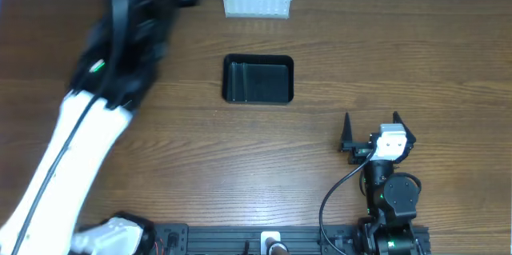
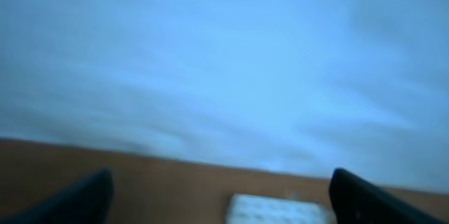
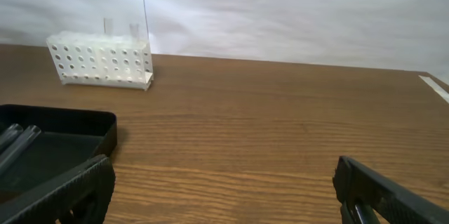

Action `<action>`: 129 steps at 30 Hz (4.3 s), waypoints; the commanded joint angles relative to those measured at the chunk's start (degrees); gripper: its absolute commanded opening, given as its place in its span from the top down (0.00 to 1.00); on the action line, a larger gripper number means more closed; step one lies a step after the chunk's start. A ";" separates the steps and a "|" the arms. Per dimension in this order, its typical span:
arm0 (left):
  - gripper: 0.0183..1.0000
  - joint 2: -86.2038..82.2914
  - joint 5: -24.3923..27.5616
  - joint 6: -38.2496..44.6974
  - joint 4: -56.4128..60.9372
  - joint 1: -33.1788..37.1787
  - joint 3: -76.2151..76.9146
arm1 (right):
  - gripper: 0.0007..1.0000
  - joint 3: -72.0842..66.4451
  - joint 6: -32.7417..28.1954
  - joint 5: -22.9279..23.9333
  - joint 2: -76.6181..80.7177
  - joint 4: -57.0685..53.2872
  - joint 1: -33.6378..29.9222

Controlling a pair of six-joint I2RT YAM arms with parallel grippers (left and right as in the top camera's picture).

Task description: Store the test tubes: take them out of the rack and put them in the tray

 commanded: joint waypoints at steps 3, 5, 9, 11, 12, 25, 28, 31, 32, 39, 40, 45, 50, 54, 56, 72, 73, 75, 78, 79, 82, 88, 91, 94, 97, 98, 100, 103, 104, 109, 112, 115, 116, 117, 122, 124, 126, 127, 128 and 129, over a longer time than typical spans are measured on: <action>0.00 -22.84 14.75 6.08 9.73 14.43 -32.22 | 0.01 -0.31 -0.24 0.72 -0.48 -0.09 -0.37; 0.00 -28.59 14.78 6.23 10.64 15.56 -38.21 | 0.01 -0.31 -0.26 0.72 -0.48 -0.09 -0.37; 0.00 -40.02 16.70 6.21 13.90 17.92 -49.88 | 0.01 -0.31 -0.24 0.72 -0.48 -0.09 -0.37; 0.00 -47.08 18.21 6.19 17.03 18.97 -57.31 | 0.01 -0.31 -0.26 0.72 -0.48 -0.09 -0.37; 0.00 -49.29 18.23 6.19 17.84 18.95 -59.43 | 0.01 -0.31 -0.26 0.72 -0.48 -0.09 -0.37; 0.00 -70.77 22.64 6.21 17.73 16.28 -75.97 | 0.01 -0.31 -0.26 0.72 -0.48 -0.09 -0.37; 0.00 -74.60 22.67 6.21 16.00 15.85 -78.42 | 0.01 -0.31 -0.26 0.72 -0.48 -0.09 -0.37; 0.00 -76.00 22.64 6.23 10.27 16.22 -78.73 | 0.01 -0.31 -0.24 0.72 -0.48 -0.09 -0.37; 0.00 -76.00 22.45 6.23 8.04 16.46 -78.73 | 0.01 -0.31 -0.24 0.72 -0.48 -0.09 -0.37; 0.00 -75.87 22.40 6.23 8.26 16.46 -78.73 | 0.01 -0.31 -0.26 0.72 -0.48 -0.09 -0.37; 0.00 -75.84 22.40 6.23 8.26 16.44 -78.73 | 0.01 -0.31 -0.26 0.72 -0.48 -0.07 -0.37; 0.00 -75.82 22.40 6.21 8.26 16.44 -78.73 | 0.01 -0.31 -0.24 0.72 -0.48 -0.09 -0.37; 0.00 -75.80 22.40 6.23 8.26 16.44 -78.73 | 0.01 -0.31 -0.24 0.72 -0.48 -0.09 -0.37; 0.00 -75.80 22.40 6.23 8.26 16.44 -78.73 | 0.01 -0.31 -0.24 0.72 -0.48 -0.09 -0.37; 0.00 -75.80 22.40 6.23 8.26 16.46 -78.73 | 0.01 -0.31 -0.24 0.72 -0.48 -0.09 -0.37; 0.00 -75.80 22.43 6.23 8.26 16.44 -78.73 | 0.01 -0.28 -0.66 2.49 0.79 1.68 -0.37; 0.00 -75.80 22.40 6.21 8.26 16.44 -78.73 | 0.01 -0.28 -0.66 2.49 1.46 3.08 -0.37; 0.00 -75.80 22.40 6.21 8.26 16.44 -78.73 | 0.01 0.39 -0.63 1.97 3.34 6.43 -0.37; 0.00 -75.80 22.40 6.23 8.26 16.44 -78.73 | 0.01 3.72 -0.22 1.42 7.76 10.23 -0.37; 0.00 -75.80 22.40 6.23 8.26 16.44 -78.73 | 0.01 6.47 -0.26 0.72 10.99 11.06 -0.37; 0.00 -75.80 22.40 6.23 8.26 16.44 -78.73 | 0.01 13.86 -0.26 -2.86 20.39 12.37 -0.35; 0.00 -75.80 22.40 6.21 8.26 16.46 -78.73 | 0.01 28.68 0.48 -12.55 43.85 15.21 1.18; 0.00 -75.80 22.40 6.21 8.26 16.44 -78.73 | 0.01 36.76 2.32 -12.76 56.35 15.04 4.44; 0.00 -75.80 22.43 6.23 8.26 16.44 -78.73 | 0.01 45.35 3.08 -12.33 68.96 14.14 9.46; 0.00 -75.80 22.40 6.23 8.26 16.44 -78.73 | 0.01 55.95 7.08 -5.60 81.92 10.56 15.65; 0.00 -75.80 22.40 6.23 8.26 16.44 -78.73 | 0.01 59.28 8.31 -3.26 85.42 8.96 17.20; 0.00 -75.80 22.40 6.23 8.26 16.44 -78.73 | 0.01 65.24 10.19 0.63 91.38 6.36 19.47; 0.00 -75.80 22.40 6.23 8.26 16.44 -78.73 | 0.01 76.11 15.39 7.19 101.15 2.14 21.86; 0.00 -75.80 22.40 6.23 8.26 16.46 -78.73 | 0.01 78.86 16.22 8.00 103.56 1.25 22.14; 0.00 -75.80 22.40 6.21 8.26 16.44 -78.73 | 0.01 96.80 19.10 10.62 118.11 -4.07 22.12; 0.00 -75.80 22.40 6.23 8.26 16.44 -78.73 | 0.02 104.56 19.10 10.93 124.56 -5.81 21.77; 0.00 -75.80 22.40 6.21 8.26 16.44 -78.73 | 0.02 110.44 19.10 11.54 129.66 -7.65 21.46; 0.00 -75.80 22.40 6.23 8.26 16.44 -78.73 | 0.02 112.28 19.10 12.04 131.32 -8.20 21.35; 0.00 -75.80 22.40 6.23 8.26 16.44 -78.73 | 0.03 114.33 19.10 12.61 133.33 -8.50 21.18; 0.00 -75.80 22.40 6.23 8.26 16.46 -78.73 | 0.04 117.52 19.10 12.63 137.24 -8.02 20.74; 0.00 -75.80 22.40 6.23 8.26 16.46 -78.73 | 0.05 117.52 19.12 12.63 138.20 -7.17 20.46; 0.00 -75.80 22.40 6.23 8.26 16.46 -78.73 | 0.07 117.52 19.10 12.63 138.88 -6.38 20.24; 0.00 -75.80 22.40 6.21 8.26 16.44 -78.73 | 0.07 117.52 19.08 12.63 139.03 -6.16 20.17; 0.00 -75.80 22.40 6.21 8.26 16.44 -78.73 | 0.09 117.52 19.08 12.66 139.08 -6.03 20.13; 0.00 -75.80 22.40 6.23 8.26 16.44 -78.73 | 0.11 117.52 19.10 12.94 139.12 -5.99 20.04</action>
